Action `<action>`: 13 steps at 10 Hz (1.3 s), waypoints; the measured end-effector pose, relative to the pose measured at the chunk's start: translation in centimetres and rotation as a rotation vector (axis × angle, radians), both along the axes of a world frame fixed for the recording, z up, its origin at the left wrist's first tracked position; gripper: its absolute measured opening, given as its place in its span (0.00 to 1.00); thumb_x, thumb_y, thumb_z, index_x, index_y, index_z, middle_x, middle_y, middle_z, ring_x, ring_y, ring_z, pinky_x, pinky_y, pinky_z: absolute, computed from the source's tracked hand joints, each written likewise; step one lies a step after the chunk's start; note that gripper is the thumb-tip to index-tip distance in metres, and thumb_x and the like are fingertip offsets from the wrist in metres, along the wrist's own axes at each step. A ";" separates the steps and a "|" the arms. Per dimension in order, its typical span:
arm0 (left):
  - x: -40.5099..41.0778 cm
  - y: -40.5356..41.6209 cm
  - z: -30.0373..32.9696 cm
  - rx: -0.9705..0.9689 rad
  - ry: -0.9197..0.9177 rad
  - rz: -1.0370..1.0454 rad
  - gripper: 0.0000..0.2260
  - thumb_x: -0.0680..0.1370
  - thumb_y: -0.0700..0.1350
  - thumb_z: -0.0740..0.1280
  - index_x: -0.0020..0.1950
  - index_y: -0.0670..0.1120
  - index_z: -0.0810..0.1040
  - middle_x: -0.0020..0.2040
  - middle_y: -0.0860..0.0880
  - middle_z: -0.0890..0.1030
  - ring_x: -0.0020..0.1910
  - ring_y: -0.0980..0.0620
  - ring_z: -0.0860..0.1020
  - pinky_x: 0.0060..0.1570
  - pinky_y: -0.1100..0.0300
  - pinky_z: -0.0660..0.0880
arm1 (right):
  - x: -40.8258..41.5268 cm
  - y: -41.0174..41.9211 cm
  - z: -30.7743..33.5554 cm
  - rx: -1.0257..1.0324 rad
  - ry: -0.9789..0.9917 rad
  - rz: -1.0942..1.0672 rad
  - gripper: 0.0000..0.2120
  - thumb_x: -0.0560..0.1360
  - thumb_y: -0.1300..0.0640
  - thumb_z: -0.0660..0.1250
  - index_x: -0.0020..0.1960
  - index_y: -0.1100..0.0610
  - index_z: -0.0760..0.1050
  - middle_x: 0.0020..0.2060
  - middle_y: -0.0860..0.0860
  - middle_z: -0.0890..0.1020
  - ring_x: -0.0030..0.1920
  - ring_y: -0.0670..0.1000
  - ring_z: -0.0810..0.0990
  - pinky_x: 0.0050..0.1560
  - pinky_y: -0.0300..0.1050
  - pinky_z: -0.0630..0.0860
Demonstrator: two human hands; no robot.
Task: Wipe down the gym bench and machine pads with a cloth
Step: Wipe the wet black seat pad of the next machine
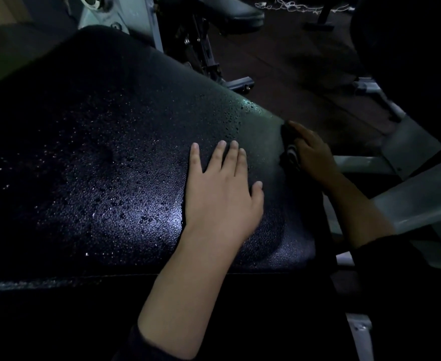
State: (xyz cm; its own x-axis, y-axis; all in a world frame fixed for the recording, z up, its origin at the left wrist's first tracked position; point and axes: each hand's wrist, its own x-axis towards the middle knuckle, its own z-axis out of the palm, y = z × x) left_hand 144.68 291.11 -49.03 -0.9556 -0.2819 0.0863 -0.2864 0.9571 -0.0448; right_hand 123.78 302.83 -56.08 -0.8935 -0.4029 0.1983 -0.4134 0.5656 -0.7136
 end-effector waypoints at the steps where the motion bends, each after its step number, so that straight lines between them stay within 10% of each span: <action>1: -0.1 0.0 0.2 0.023 -0.016 0.002 0.29 0.82 0.58 0.44 0.79 0.46 0.47 0.80 0.50 0.47 0.78 0.52 0.43 0.74 0.41 0.38 | 2.5 1.9 -0.9 -0.152 -0.099 -0.080 0.21 0.78 0.62 0.57 0.69 0.54 0.72 0.68 0.51 0.74 0.68 0.48 0.71 0.72 0.43 0.63; 4: -1.4 -0.7 3.4 0.161 -0.147 0.072 0.28 0.82 0.58 0.51 0.79 0.48 0.50 0.80 0.47 0.48 0.78 0.50 0.46 0.74 0.40 0.40 | 6.3 -2.9 2.4 0.025 0.341 0.246 0.25 0.76 0.46 0.49 0.70 0.45 0.70 0.68 0.45 0.74 0.67 0.49 0.72 0.69 0.47 0.64; 9: -3.2 -3.2 2.1 0.012 -0.234 0.141 0.30 0.81 0.63 0.43 0.79 0.51 0.40 0.79 0.48 0.36 0.77 0.50 0.34 0.68 0.34 0.30 | 3.2 -6.4 4.5 0.239 0.287 0.383 0.20 0.82 0.44 0.52 0.73 0.35 0.60 0.74 0.40 0.63 0.74 0.46 0.59 0.73 0.42 0.51; 13: -3.1 -3.2 1.9 0.016 -0.207 0.135 0.30 0.80 0.64 0.43 0.79 0.53 0.40 0.79 0.49 0.37 0.77 0.50 0.35 0.69 0.35 0.31 | -7.3 -5.5 1.9 0.120 0.013 0.162 0.16 0.81 0.51 0.57 0.67 0.44 0.73 0.66 0.47 0.76 0.65 0.52 0.74 0.65 0.48 0.69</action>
State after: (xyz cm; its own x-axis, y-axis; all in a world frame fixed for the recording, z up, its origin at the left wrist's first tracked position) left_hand 141.59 287.91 -47.13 -0.9060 -0.4079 -0.1130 -0.3979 0.9118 -0.1014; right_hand 116.47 297.35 -54.21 -0.8127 -0.5626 0.1513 -0.5147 0.5716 -0.6390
